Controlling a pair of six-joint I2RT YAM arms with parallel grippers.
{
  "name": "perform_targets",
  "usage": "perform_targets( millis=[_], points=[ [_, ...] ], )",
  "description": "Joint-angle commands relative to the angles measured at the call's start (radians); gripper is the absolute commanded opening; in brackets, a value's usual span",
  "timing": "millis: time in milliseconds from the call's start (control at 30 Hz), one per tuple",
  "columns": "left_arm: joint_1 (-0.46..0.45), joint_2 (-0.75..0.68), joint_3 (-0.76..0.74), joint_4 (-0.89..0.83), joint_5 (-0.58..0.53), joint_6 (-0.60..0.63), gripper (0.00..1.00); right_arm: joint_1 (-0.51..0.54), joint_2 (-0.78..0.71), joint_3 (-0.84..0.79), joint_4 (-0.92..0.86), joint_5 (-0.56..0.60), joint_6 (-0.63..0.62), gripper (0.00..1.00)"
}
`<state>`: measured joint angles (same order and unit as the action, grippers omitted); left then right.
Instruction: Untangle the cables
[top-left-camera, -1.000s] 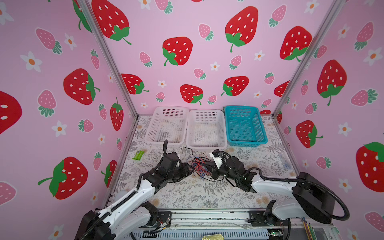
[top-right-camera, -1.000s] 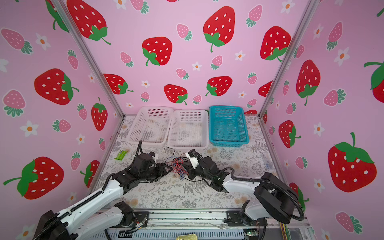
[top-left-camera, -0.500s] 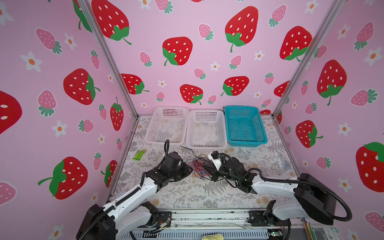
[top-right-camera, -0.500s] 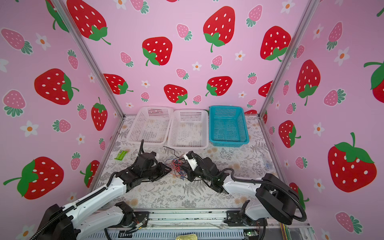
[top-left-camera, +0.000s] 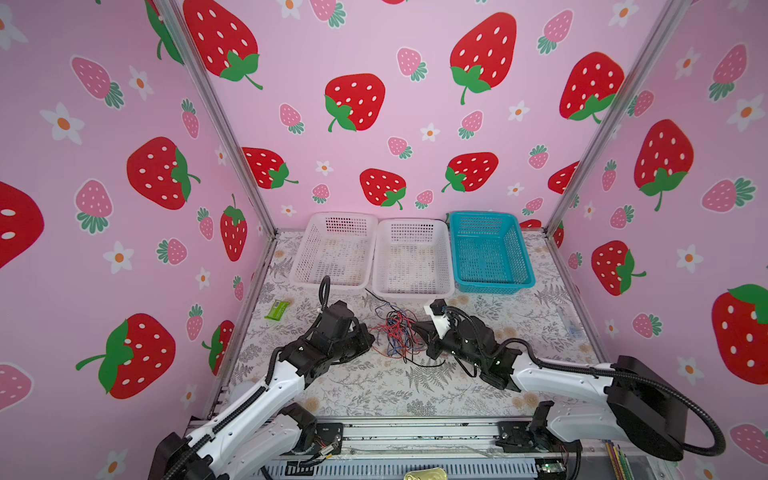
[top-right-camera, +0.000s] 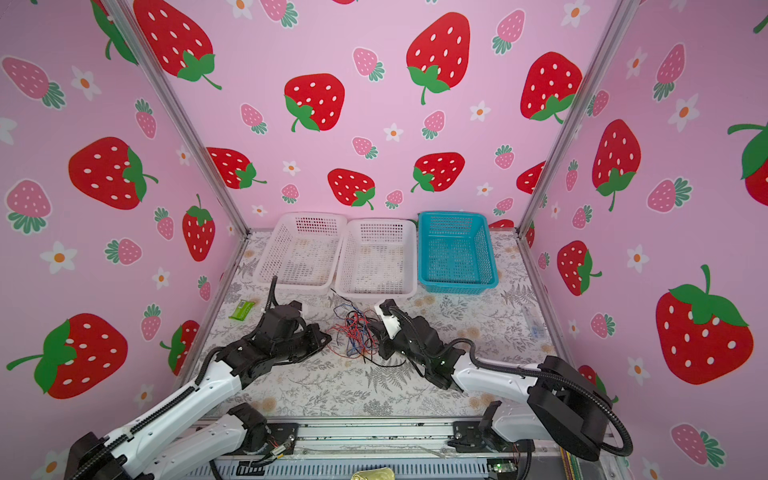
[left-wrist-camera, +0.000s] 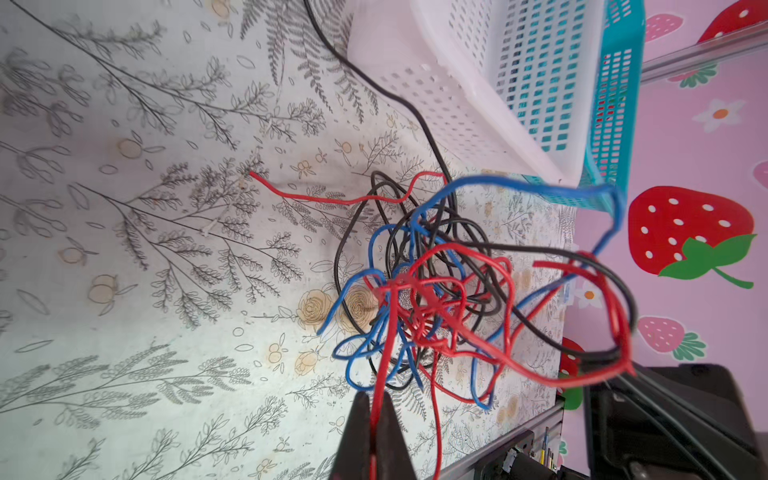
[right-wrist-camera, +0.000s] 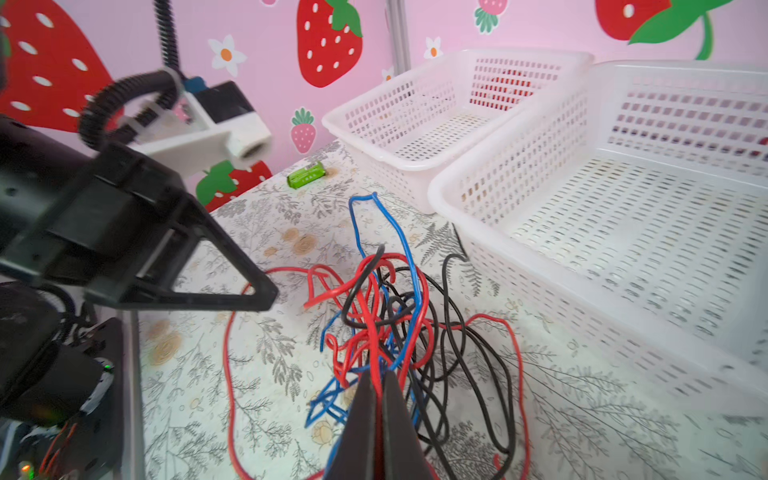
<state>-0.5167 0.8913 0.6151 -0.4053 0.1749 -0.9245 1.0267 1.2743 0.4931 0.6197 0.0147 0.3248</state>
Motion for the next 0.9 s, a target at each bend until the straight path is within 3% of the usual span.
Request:
perform_targets(
  millis=[0,200,367,500,667,867],
  points=[
    [0.053,-0.031,0.066,-0.161,-0.017,0.075,0.0,-0.034,-0.043,-0.001,-0.012,0.124,0.031,0.0],
    [0.137,-0.024,0.161,-0.232,0.109,0.15,0.0,-0.077,-0.055,0.0,-0.046,0.071,0.057,0.0],
    [0.14,0.009,0.304,-0.311,0.2,0.247,0.0,-0.078,-0.033,0.045,-0.12,-0.04,0.108,0.08],
    [0.14,0.021,0.379,-0.344,0.271,0.302,0.0,-0.077,-0.049,0.032,-0.118,-0.096,0.16,0.2],
    [0.139,0.028,0.413,-0.317,0.393,0.339,0.0,-0.072,-0.103,0.028,-0.145,-0.107,0.163,0.47],
    [0.129,0.024,0.426,-0.19,0.498,0.312,0.0,-0.02,-0.1,0.074,-0.144,-0.187,0.19,0.51]
  ],
)
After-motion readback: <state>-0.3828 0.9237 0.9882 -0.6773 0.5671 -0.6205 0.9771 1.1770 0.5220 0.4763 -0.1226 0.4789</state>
